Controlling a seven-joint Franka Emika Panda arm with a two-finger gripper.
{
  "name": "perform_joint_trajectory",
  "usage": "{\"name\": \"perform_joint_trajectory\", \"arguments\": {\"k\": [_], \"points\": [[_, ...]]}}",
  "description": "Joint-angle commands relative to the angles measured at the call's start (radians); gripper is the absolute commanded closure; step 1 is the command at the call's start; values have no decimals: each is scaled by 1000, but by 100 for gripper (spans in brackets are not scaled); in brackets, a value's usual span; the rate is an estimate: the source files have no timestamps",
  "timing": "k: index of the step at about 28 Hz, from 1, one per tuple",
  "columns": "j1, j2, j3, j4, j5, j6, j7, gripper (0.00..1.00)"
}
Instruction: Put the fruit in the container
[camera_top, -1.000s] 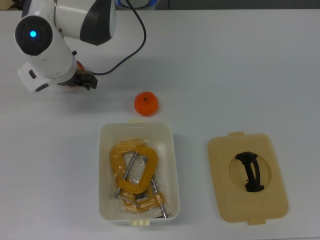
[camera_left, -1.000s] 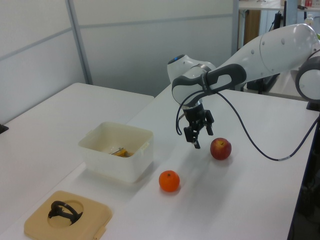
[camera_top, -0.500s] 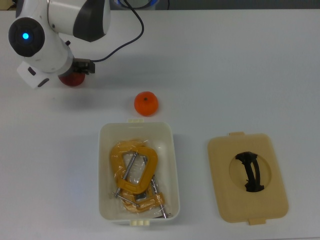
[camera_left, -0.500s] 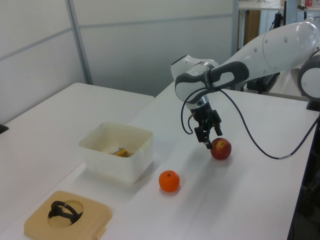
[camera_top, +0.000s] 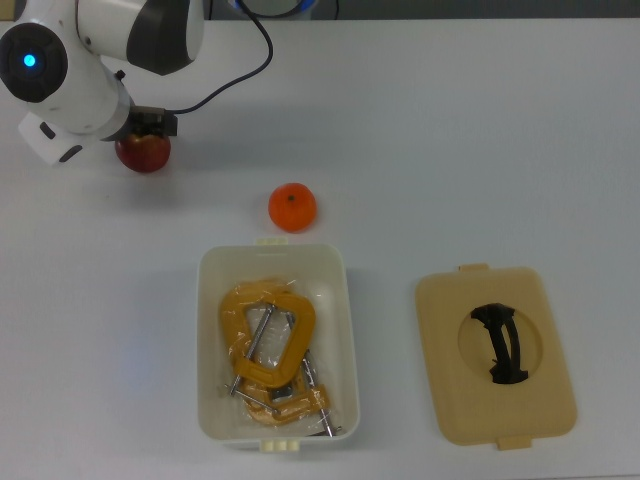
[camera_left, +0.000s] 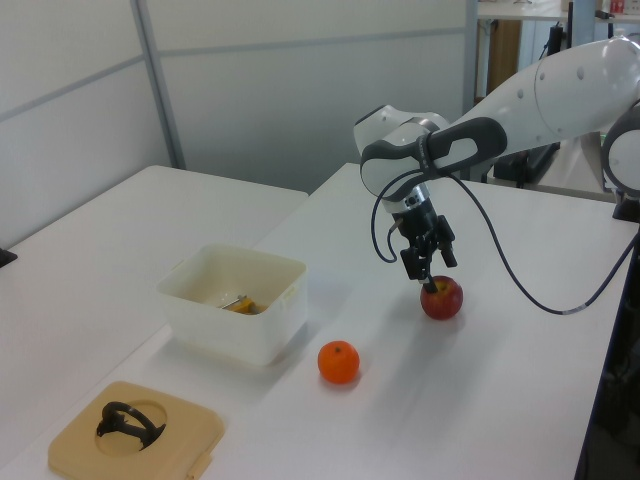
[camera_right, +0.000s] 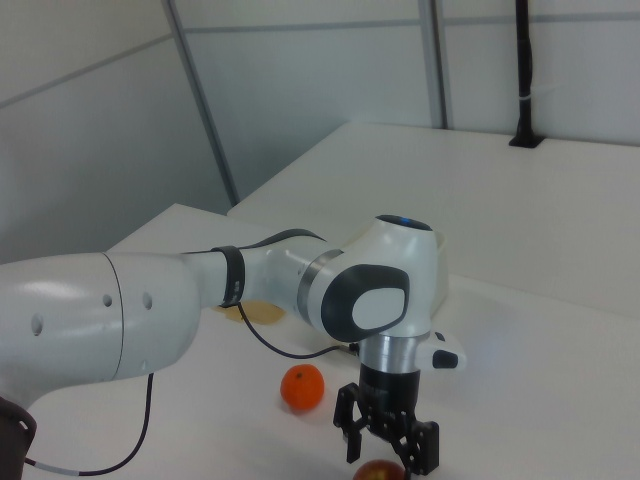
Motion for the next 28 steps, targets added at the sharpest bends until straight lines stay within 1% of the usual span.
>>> {"name": "perform_joint_trajectory", "arguments": {"k": [1, 2, 3, 7, 8, 12, 17, 22, 28], "points": [[9, -35, 2, -14, 6, 2, -10, 0], [12, -36, 6, -5, 9, 0, -7, 0], [17, -38, 7, 12, 24, -3, -1, 0], [32, -52, 7, 42, 58, -3, 21, 0], [46, -56, 7, 58, 62, -6, 27, 0], [69, -58, 7, 78, 67, -4, 56, 0], [119, -56, 9, 106, 67, 3, 143, 0], [155, -56, 9, 133, 67, 0, 207, 0], [207, -56, 9, 140, 68, 2, 275, 0]]}}
